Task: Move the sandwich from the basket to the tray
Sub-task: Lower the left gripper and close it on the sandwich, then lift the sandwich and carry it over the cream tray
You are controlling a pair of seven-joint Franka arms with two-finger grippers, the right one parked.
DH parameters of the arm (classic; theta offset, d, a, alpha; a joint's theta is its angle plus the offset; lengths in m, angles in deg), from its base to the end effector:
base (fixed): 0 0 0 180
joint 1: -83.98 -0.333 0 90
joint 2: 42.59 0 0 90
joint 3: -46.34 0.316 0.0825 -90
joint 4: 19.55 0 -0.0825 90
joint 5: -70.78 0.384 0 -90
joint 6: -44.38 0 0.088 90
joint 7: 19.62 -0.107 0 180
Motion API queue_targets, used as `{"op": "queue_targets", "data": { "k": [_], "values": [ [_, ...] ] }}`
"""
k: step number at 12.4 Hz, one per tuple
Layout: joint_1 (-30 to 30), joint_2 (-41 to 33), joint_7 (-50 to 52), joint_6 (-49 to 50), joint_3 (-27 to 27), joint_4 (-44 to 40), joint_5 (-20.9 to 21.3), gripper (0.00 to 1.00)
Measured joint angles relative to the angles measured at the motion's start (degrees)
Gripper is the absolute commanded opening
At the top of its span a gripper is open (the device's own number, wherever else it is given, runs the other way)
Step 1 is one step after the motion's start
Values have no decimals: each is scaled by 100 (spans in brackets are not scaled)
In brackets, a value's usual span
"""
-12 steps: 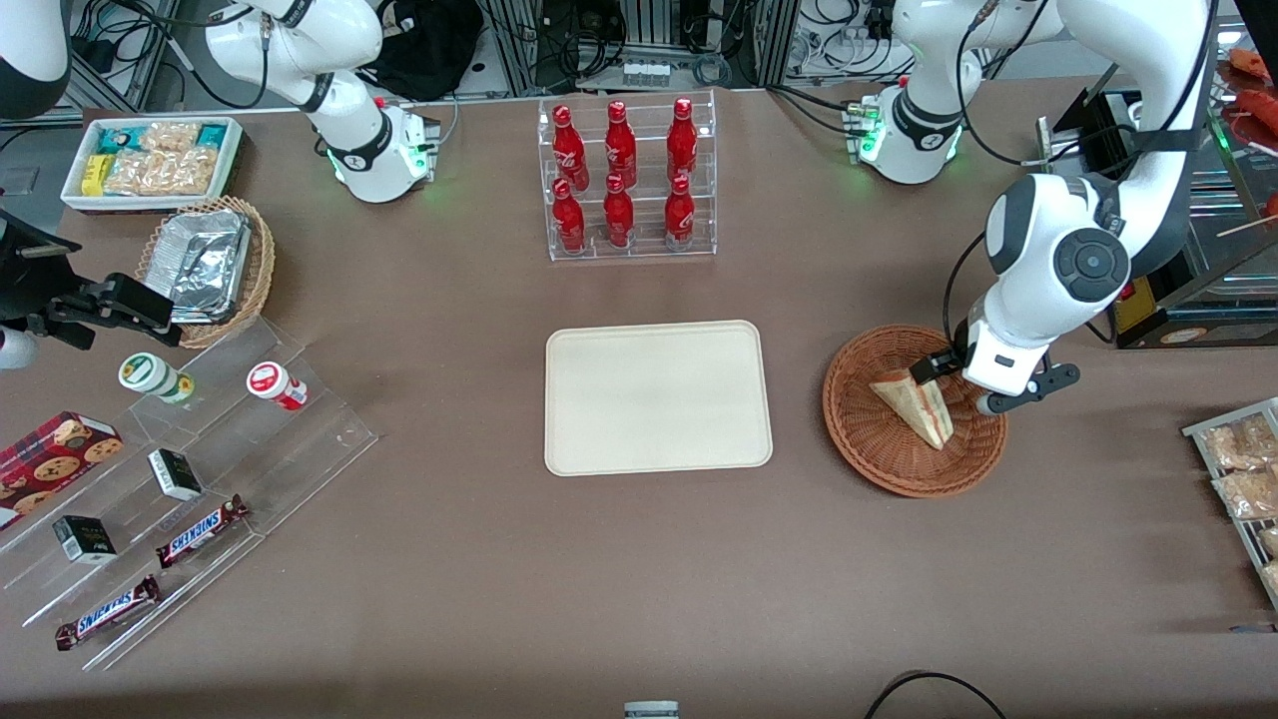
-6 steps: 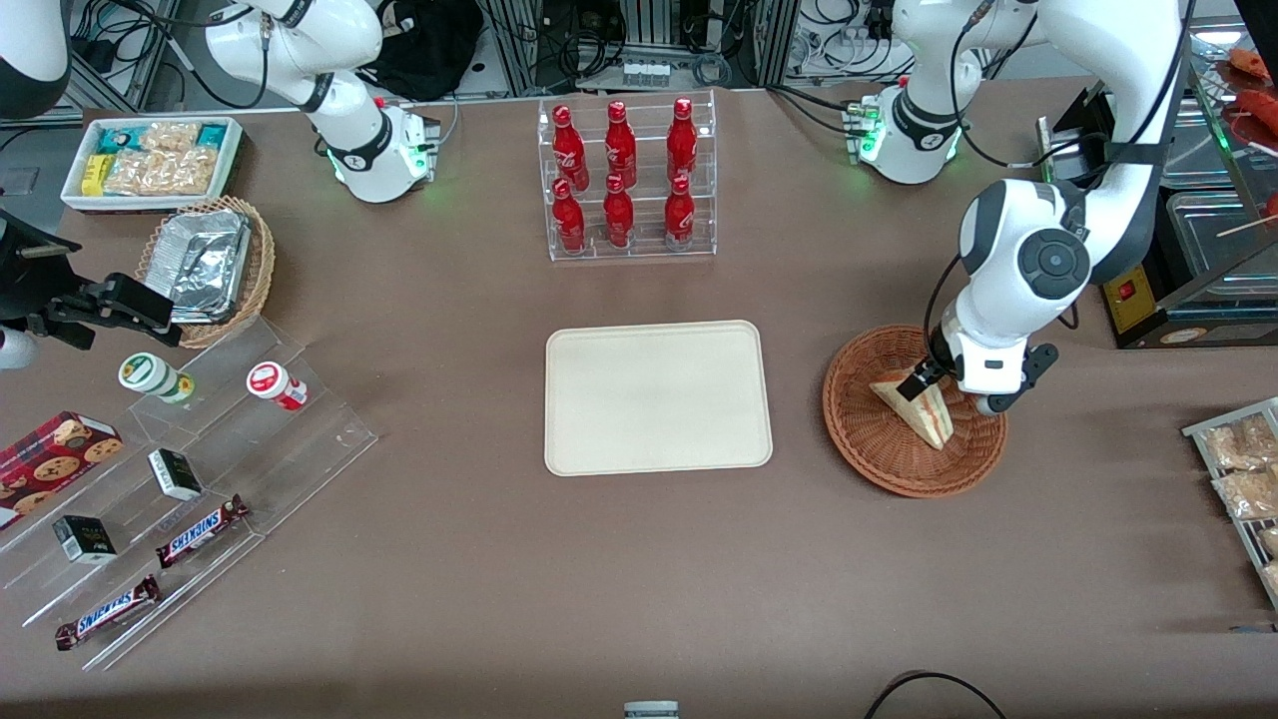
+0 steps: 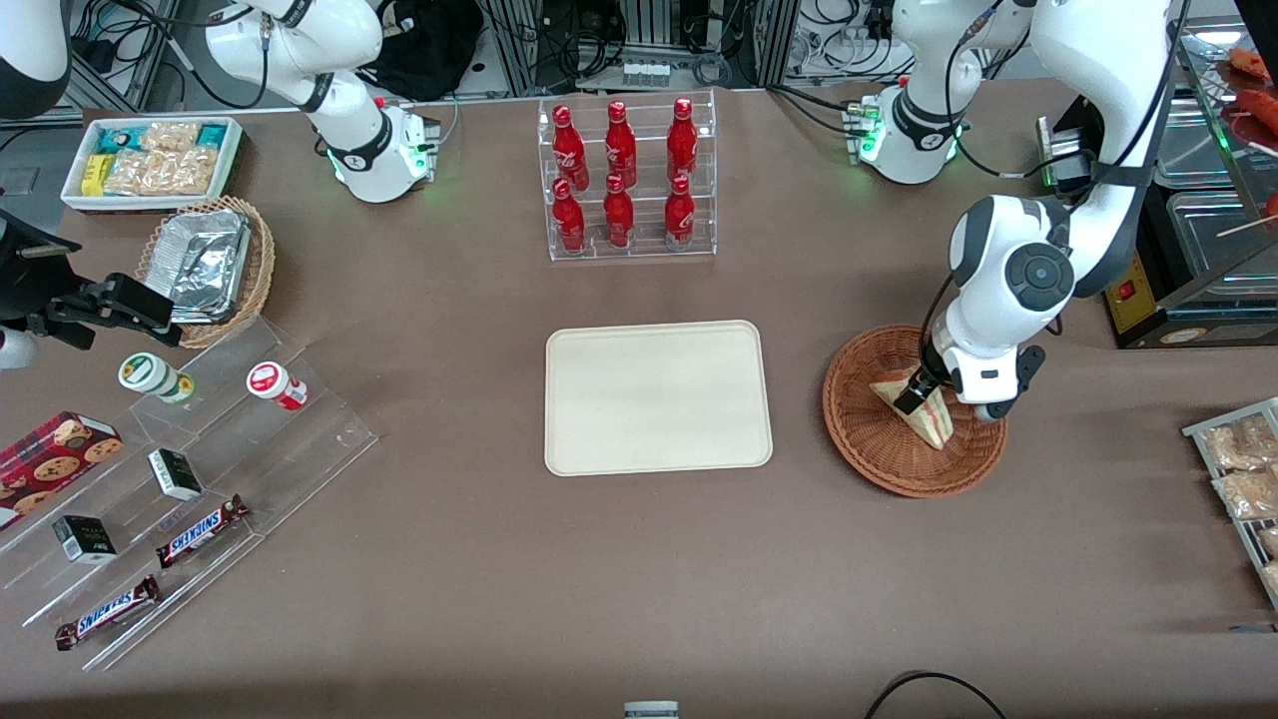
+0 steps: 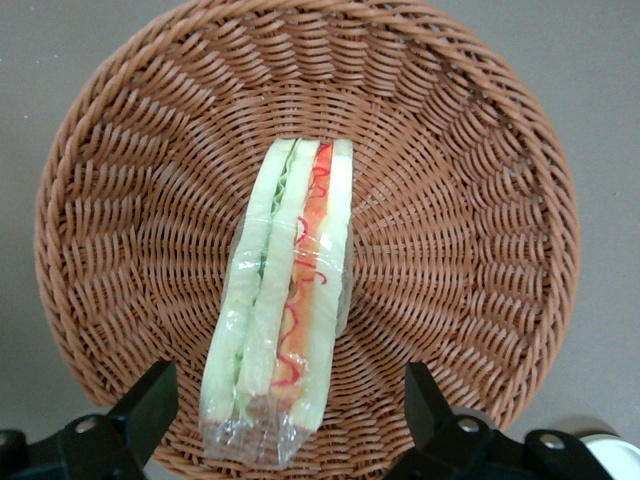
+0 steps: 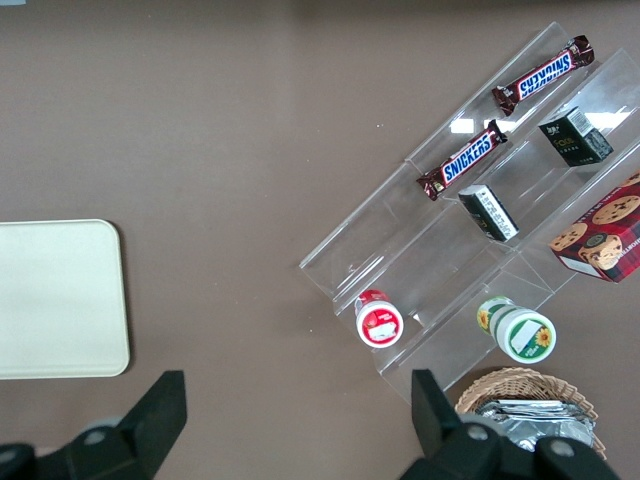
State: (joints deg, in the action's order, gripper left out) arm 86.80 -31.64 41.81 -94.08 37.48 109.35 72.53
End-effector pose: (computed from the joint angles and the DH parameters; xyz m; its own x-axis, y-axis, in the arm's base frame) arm 0.5261 -0.1087 0.2794 0.6615 0.7497 -0.0187 0.7496 -0.6618 -0.0144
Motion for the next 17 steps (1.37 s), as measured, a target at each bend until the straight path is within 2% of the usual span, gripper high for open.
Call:
{"op": "queue_targets", "data": {
  "k": [1, 2, 3, 4, 5, 11, 17],
  "values": [
    [0, 76, 0, -32, 0, 2, 0, 98],
    [0, 151, 0, -57, 0, 3, 1, 74],
    [0, 204, -1, -83, 0, 3, 3, 36],
    [0, 229, -14, -88, 0, 3, 5, 15],
    [0, 230, -67, -88, 0, 2, 12, 9],
    [0, 115, -385, 97, 0, -43, 20, 7],
    [342, -189, -1496, 1577, -76, -855, 27, 5]
  ]
}}
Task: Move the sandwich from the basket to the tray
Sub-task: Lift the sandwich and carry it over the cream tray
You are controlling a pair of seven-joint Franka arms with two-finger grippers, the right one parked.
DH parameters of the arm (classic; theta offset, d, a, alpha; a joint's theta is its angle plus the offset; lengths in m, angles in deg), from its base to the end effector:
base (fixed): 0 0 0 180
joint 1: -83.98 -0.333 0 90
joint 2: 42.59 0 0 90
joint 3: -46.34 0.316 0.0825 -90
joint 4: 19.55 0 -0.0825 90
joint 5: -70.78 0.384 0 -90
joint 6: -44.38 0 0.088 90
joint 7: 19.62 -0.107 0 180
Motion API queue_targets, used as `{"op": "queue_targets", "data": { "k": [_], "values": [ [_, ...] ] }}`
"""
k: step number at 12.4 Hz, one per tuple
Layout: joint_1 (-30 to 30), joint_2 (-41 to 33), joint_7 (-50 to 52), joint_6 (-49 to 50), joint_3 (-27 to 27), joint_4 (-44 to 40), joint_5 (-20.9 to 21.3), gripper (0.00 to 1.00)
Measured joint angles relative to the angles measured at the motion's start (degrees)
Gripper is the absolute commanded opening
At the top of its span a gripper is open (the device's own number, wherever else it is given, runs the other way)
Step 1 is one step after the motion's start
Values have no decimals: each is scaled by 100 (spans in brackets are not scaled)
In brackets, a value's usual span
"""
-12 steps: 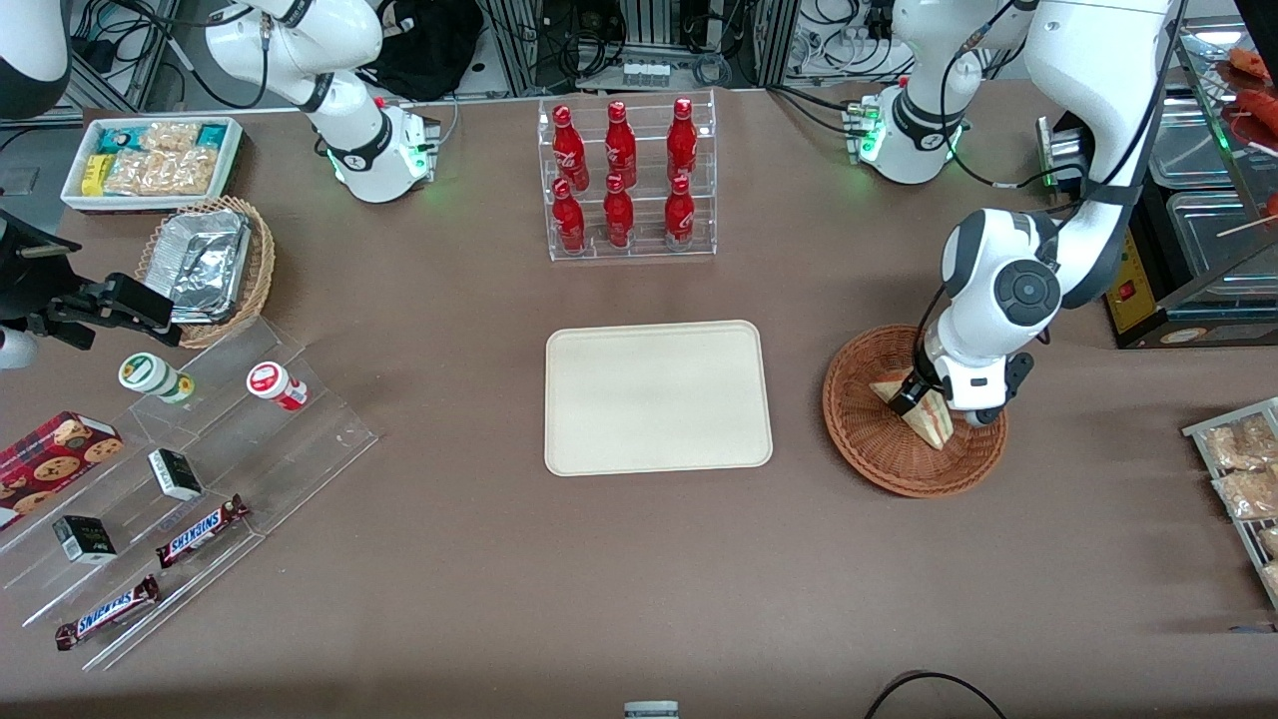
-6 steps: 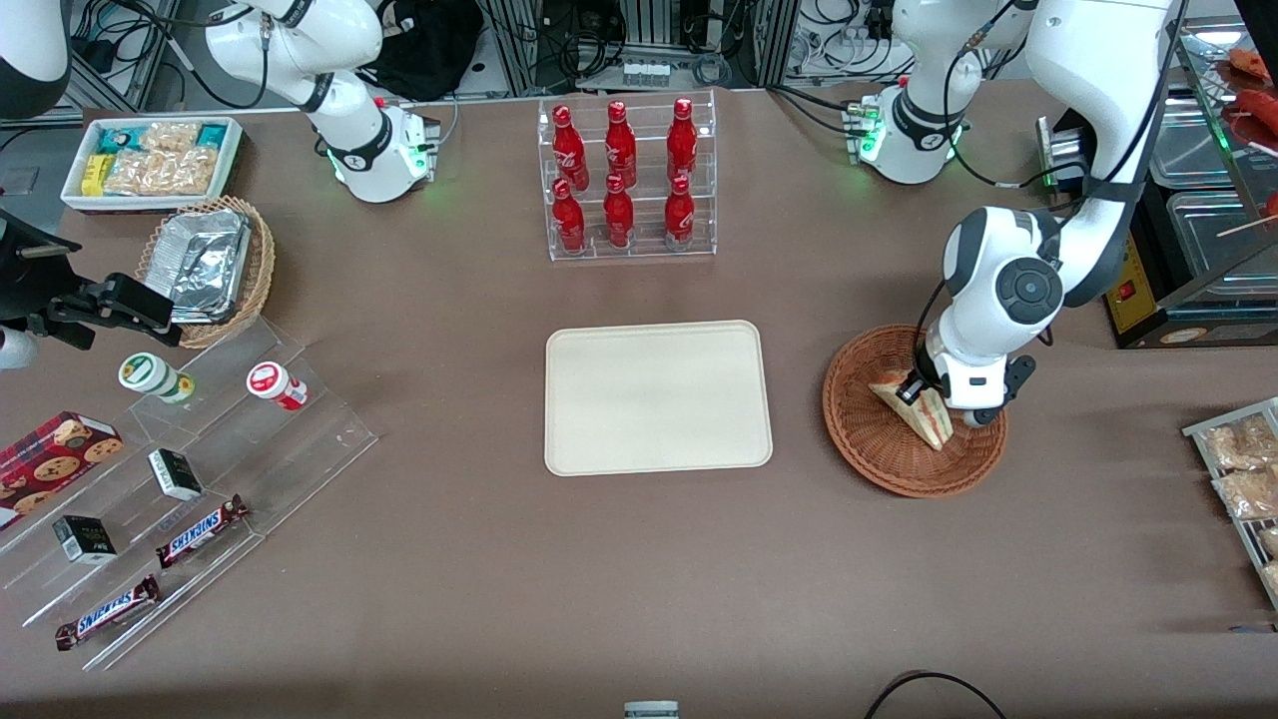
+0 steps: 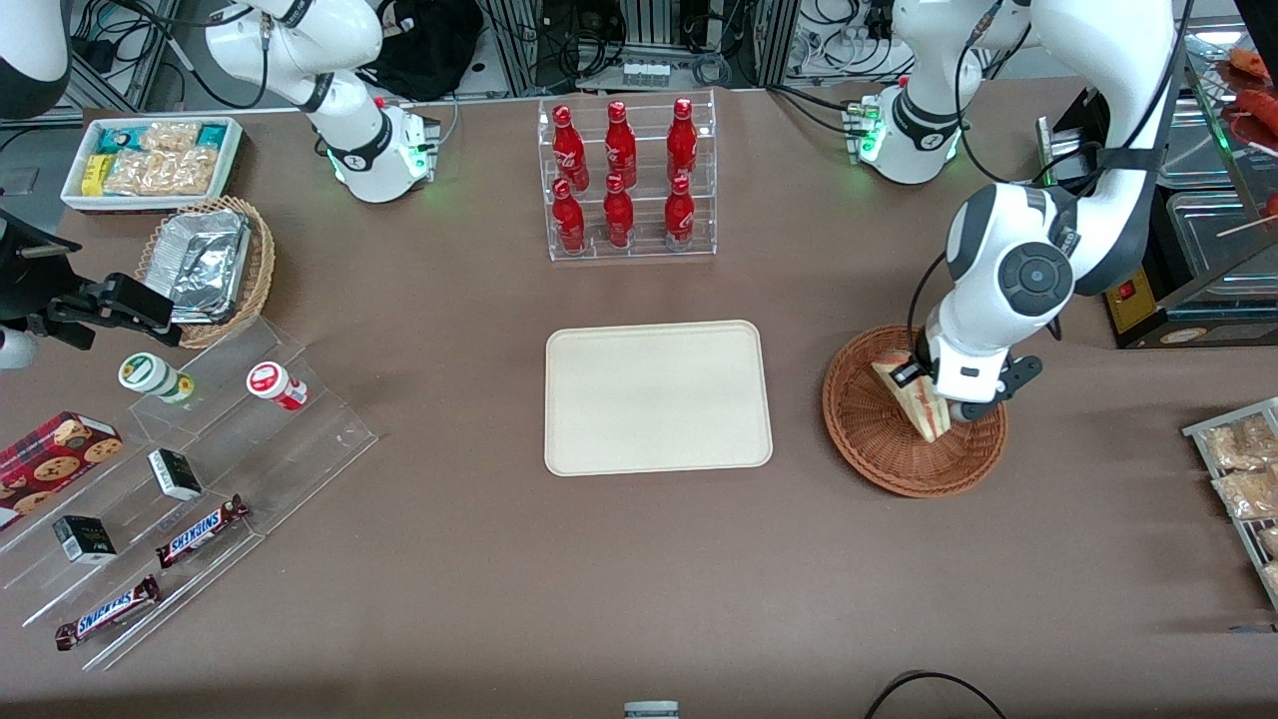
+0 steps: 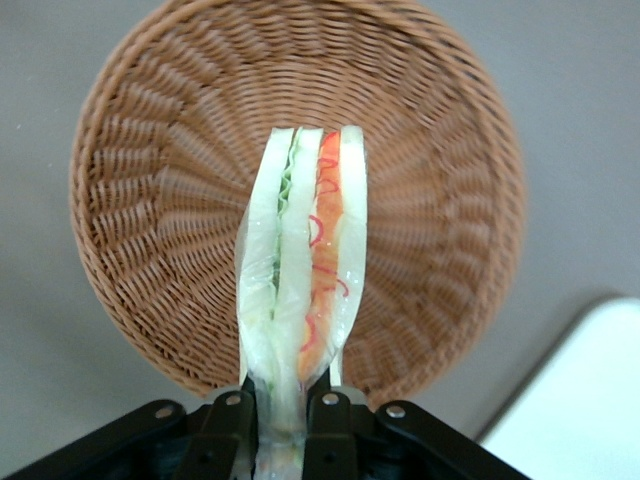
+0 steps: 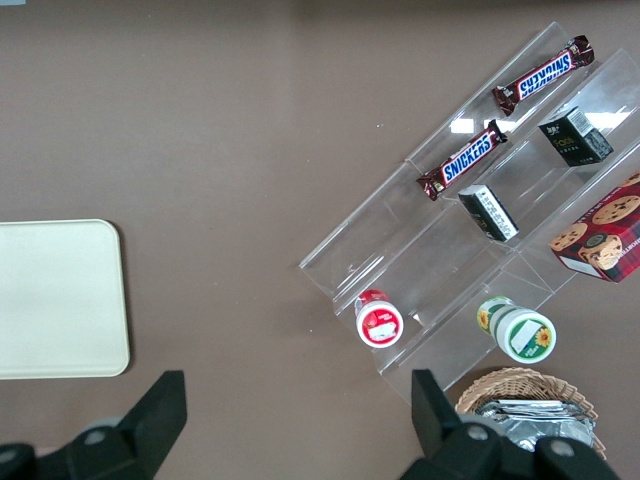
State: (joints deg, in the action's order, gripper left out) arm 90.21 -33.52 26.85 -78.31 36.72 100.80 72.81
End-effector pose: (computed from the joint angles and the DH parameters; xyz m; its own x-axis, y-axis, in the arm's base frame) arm 0.5348 -0.1490 0.3366 0.8664 0.4931 -0.0782 0.4872 -0.8693 -0.0839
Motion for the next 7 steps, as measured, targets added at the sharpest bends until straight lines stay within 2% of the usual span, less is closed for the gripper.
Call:
{"op": "queue_targets", "data": {
  "k": [3, 7],
  "values": [
    [579, 264, -233, 477, -45, -645, -1, 3],
    [1338, 1407, -139, 814, -60, -2032, -24, 2]
  ]
}}
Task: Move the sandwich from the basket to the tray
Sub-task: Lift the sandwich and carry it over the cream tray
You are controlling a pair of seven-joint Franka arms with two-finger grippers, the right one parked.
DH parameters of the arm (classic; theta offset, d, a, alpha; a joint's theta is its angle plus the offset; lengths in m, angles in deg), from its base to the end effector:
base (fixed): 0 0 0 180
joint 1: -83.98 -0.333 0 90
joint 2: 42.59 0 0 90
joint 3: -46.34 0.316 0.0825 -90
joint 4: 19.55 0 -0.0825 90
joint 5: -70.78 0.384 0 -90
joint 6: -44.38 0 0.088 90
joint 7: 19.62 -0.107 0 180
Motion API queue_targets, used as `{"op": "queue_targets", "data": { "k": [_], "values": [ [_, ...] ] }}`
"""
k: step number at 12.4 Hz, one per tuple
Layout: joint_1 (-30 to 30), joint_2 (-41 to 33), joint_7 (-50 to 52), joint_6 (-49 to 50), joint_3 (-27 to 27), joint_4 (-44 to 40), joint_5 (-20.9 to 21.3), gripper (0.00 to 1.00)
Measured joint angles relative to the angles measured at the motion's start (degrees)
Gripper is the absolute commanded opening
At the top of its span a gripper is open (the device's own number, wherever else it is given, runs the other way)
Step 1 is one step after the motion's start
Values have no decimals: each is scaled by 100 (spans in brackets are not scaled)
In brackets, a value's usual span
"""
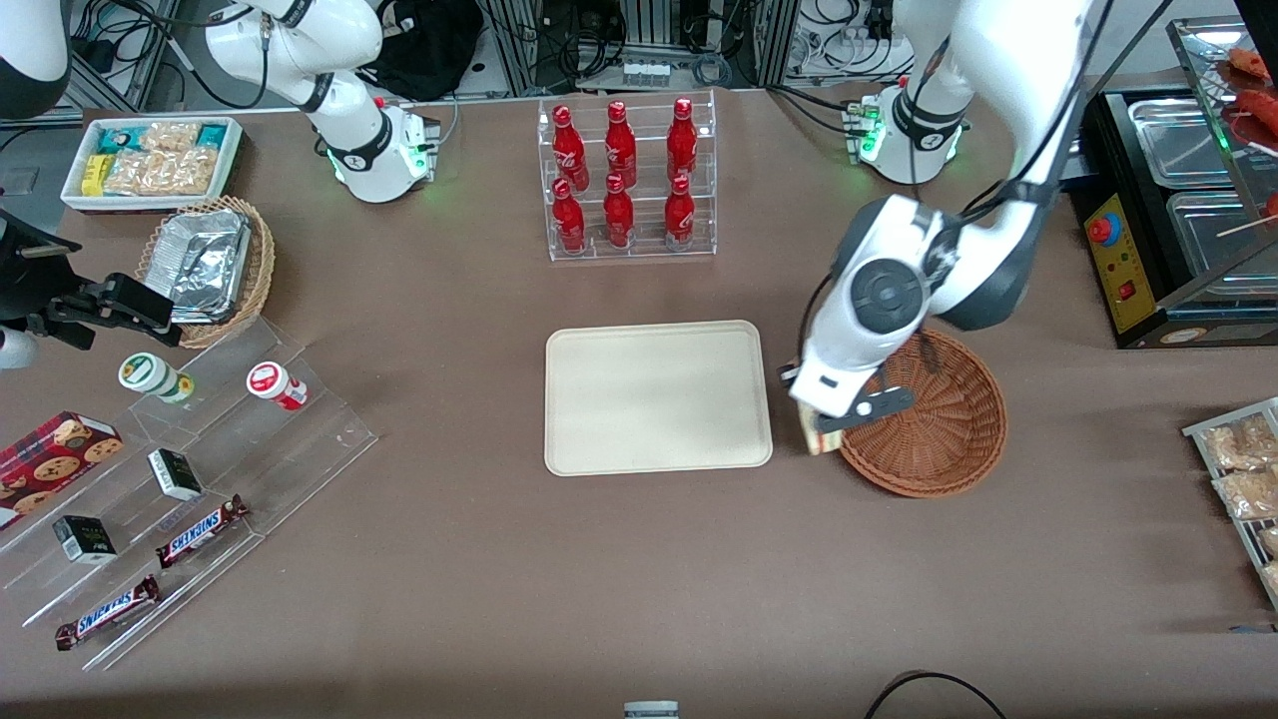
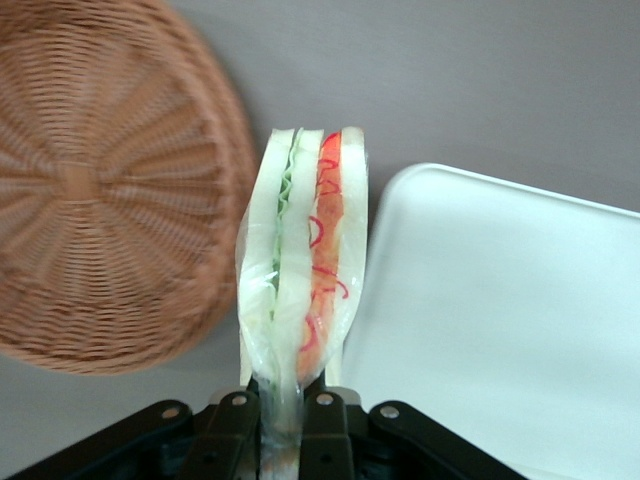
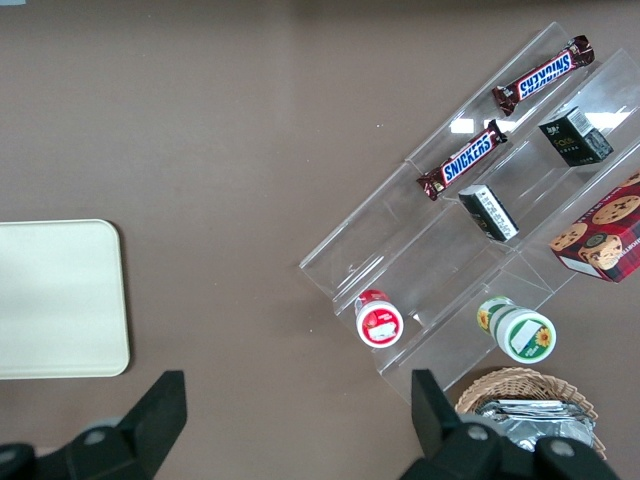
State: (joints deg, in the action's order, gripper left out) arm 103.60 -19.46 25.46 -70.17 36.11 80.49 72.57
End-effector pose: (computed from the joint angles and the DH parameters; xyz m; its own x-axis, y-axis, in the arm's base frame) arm 0.5584 -0.3077 0.3347 0.9568 0.2592 -0.1319 0.2517 -0.9652 -0.0706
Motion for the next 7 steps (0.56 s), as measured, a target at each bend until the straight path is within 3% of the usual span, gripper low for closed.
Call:
{"op": "queue_targets", "data": {
  "k": [7],
  "values": [
    [905, 1484, 376, 253, -8, -1880, -451, 1]
  ]
}}
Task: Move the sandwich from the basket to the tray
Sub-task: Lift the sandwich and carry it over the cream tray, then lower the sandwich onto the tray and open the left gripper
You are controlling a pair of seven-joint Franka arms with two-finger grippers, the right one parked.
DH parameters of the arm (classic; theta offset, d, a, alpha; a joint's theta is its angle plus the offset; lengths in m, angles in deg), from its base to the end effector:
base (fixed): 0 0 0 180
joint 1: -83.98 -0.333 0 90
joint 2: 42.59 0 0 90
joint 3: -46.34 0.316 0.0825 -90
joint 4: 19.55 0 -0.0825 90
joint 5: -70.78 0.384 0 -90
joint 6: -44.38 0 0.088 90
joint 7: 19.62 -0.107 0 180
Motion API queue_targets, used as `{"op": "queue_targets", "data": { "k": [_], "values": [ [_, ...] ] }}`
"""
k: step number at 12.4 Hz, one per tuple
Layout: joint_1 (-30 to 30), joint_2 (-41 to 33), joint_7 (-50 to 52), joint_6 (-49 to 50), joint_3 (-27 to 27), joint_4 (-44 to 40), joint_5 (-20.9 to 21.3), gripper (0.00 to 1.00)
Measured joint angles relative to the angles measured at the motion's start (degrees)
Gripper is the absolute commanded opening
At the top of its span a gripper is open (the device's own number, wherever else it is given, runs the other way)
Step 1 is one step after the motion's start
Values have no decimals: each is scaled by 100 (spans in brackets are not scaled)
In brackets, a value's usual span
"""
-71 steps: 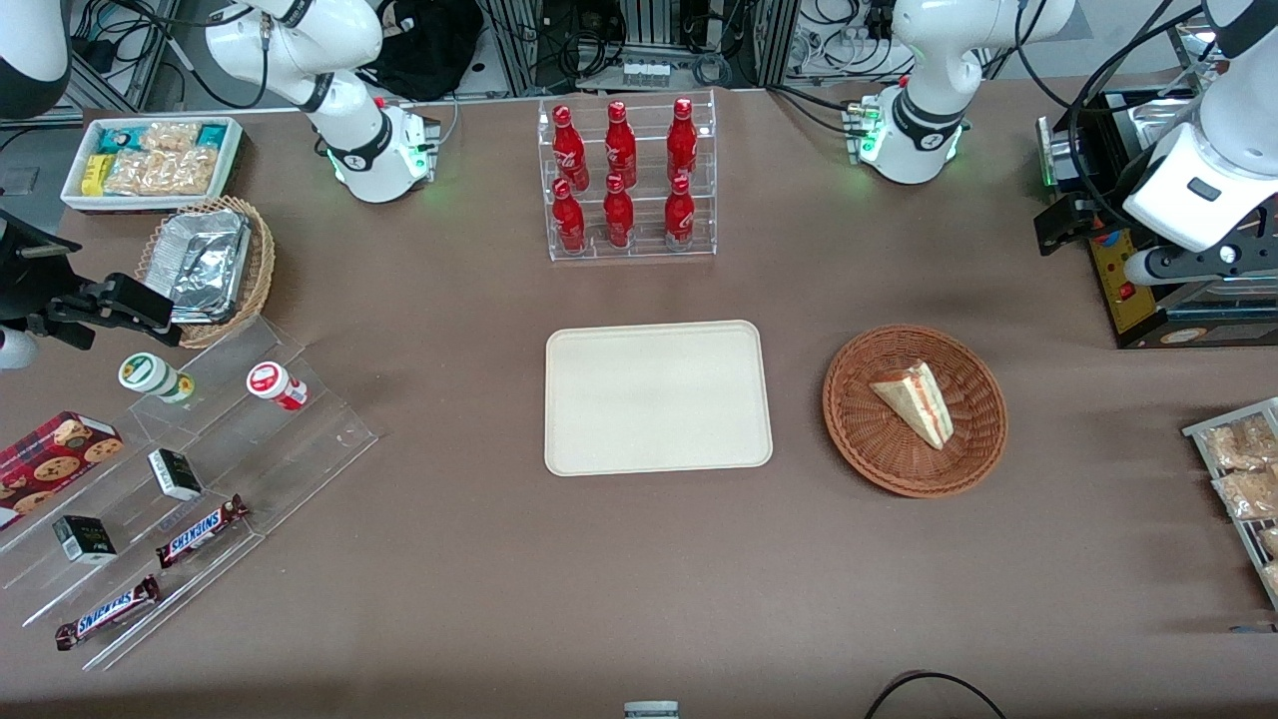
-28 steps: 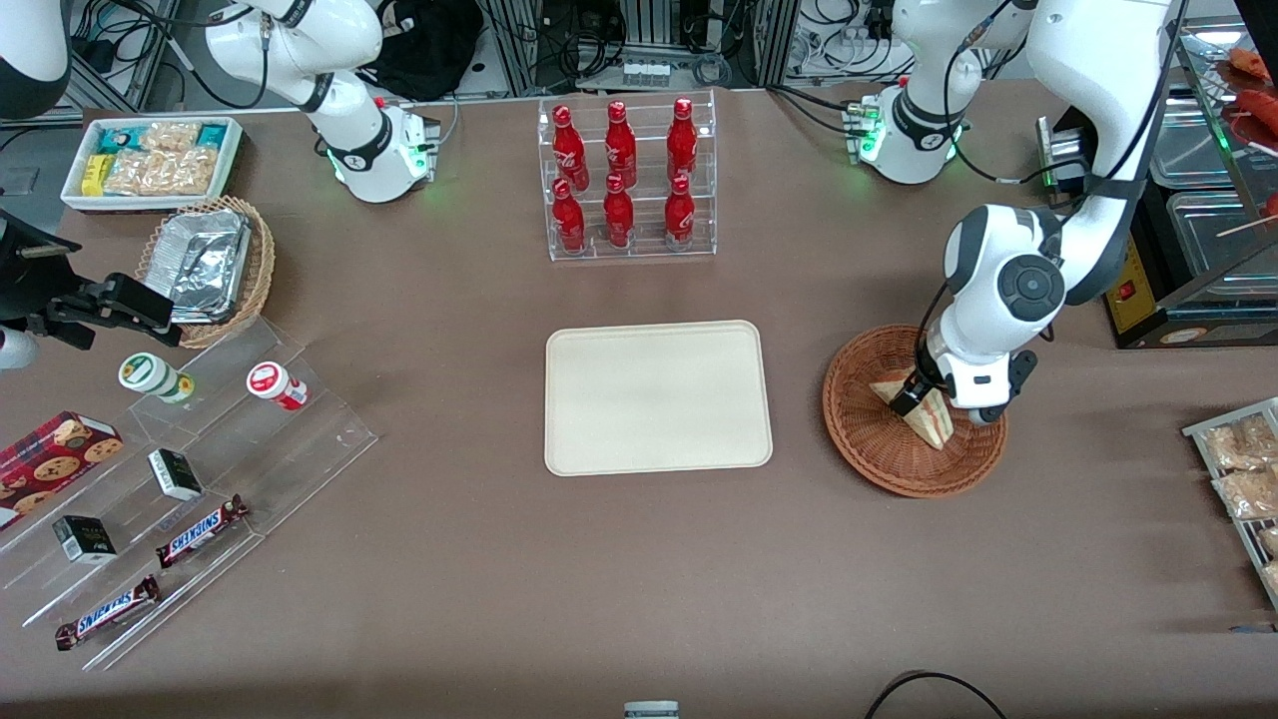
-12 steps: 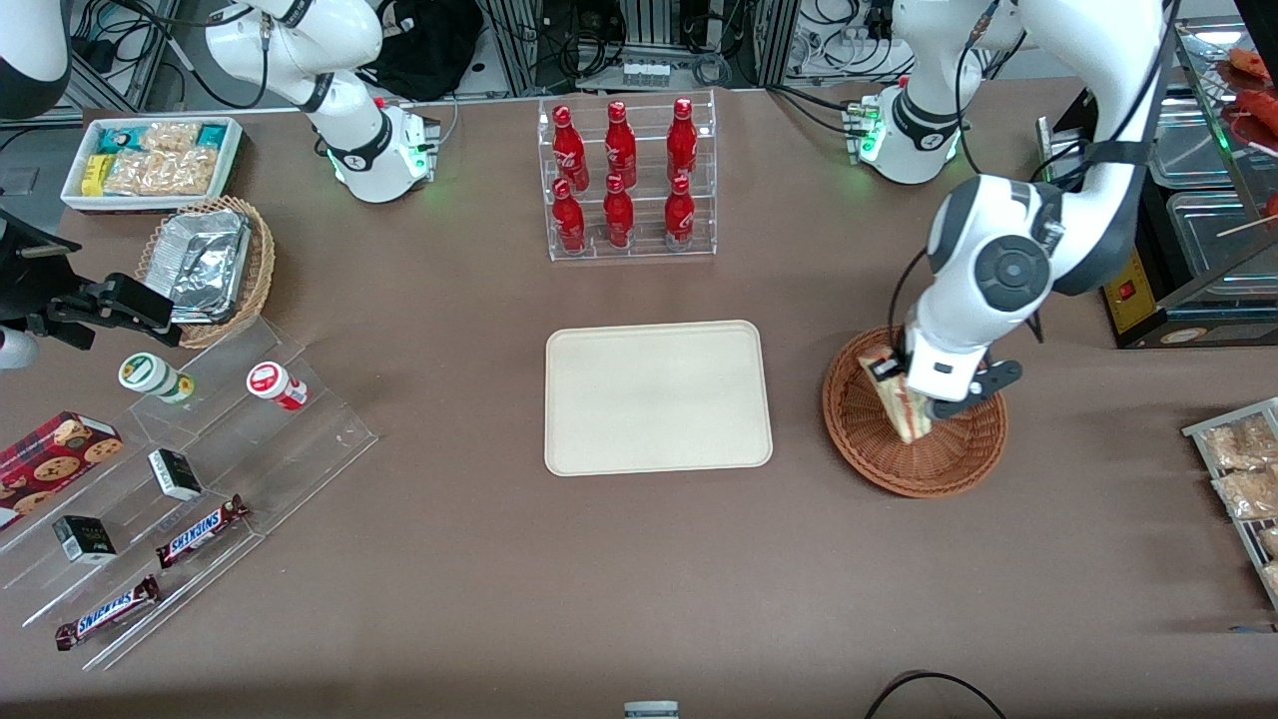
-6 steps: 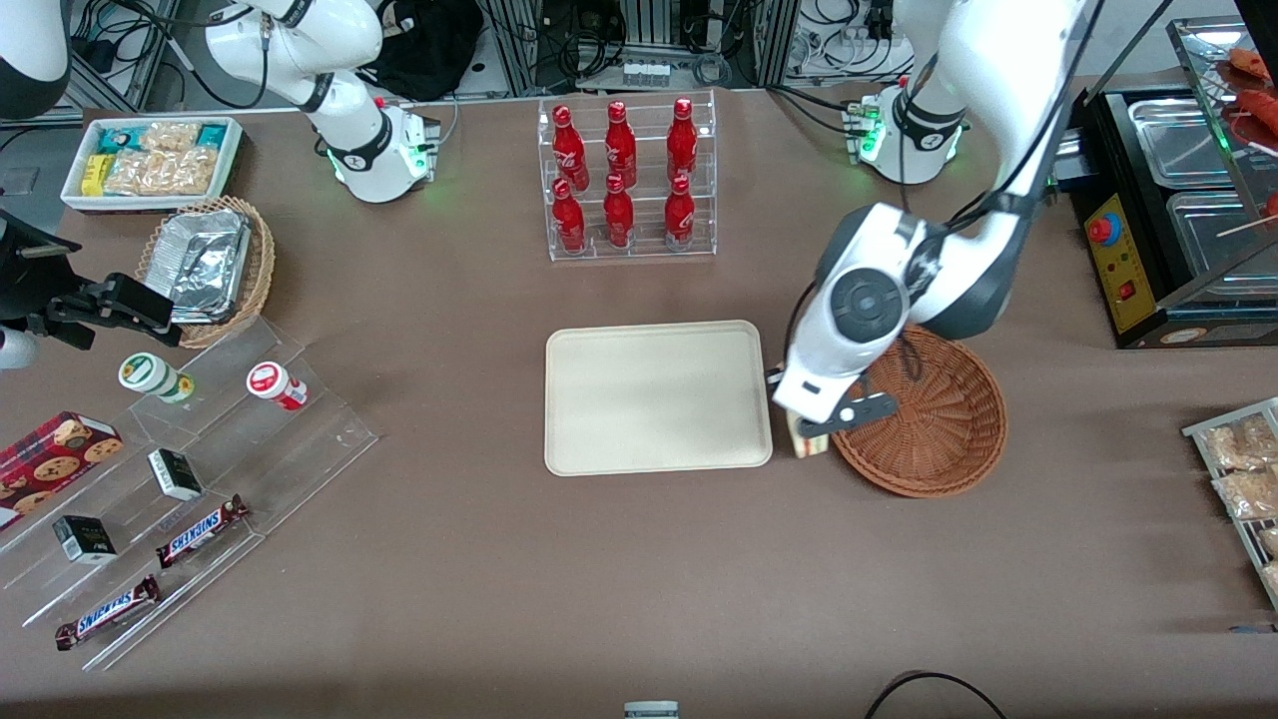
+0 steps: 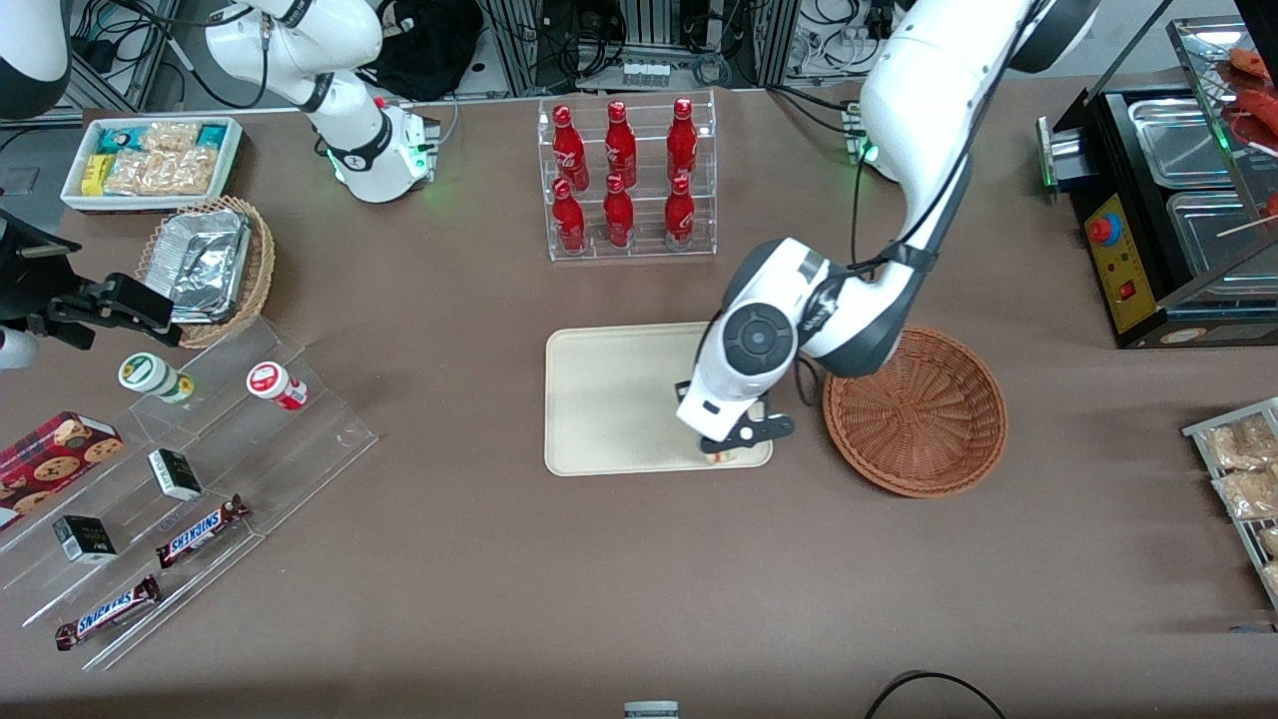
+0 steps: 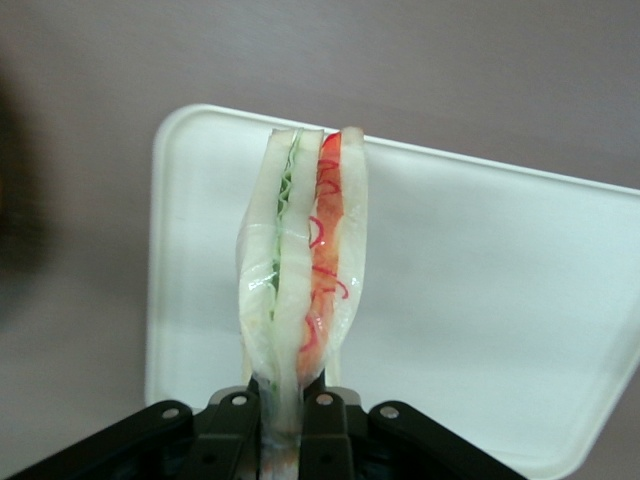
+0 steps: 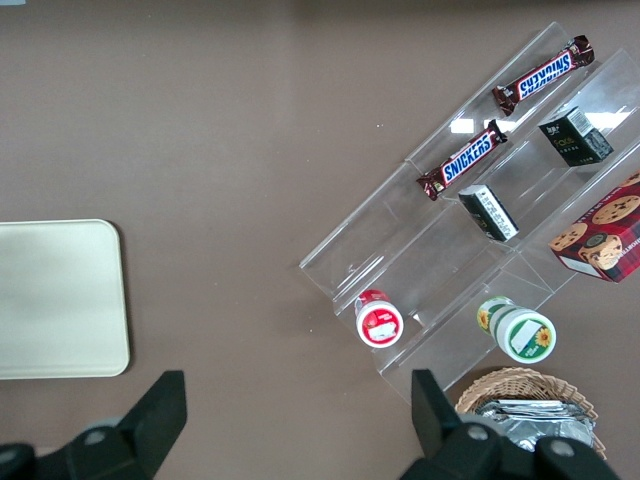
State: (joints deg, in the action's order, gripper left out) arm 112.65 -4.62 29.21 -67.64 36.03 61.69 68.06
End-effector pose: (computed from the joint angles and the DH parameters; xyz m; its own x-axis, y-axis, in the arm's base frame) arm 0.5638 -0.4301 0.3050 0.9572 0.2164 -0.1922 0.2224 -0.9749 0.0101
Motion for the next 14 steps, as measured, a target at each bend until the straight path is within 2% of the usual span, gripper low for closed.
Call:
{"op": "queue_targets", "data": {
  "k": [7, 14],
  "values": [
    [550, 631, 507, 11, -2, -636, -9, 1],
    [842, 764, 583, -361, 5, -533, -8, 1]
  ]
}}
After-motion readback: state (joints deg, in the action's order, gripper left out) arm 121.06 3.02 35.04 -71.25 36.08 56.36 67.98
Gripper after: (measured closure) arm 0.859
